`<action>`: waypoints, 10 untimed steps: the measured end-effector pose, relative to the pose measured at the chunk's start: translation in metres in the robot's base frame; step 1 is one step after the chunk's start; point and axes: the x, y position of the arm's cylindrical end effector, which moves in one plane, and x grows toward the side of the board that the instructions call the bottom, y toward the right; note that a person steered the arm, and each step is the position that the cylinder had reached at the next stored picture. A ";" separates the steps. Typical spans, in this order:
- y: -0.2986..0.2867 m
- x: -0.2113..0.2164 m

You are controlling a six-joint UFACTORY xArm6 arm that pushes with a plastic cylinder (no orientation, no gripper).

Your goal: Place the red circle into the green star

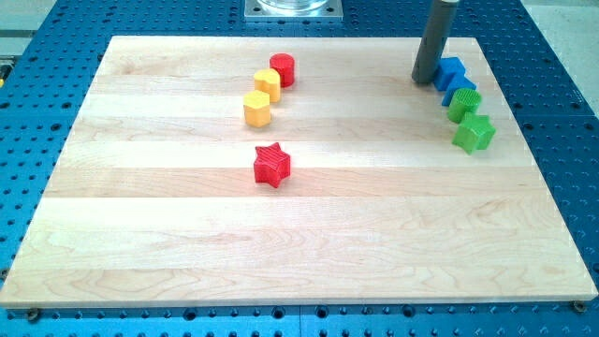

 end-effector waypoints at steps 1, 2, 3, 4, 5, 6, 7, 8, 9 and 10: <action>-0.001 0.000; -0.022 0.002; -0.027 0.002; -0.075 0.004; -0.141 -0.017; -0.152 -0.078; -0.208 -0.078; -0.267 -0.074; -0.267 -0.036; -0.233 -0.024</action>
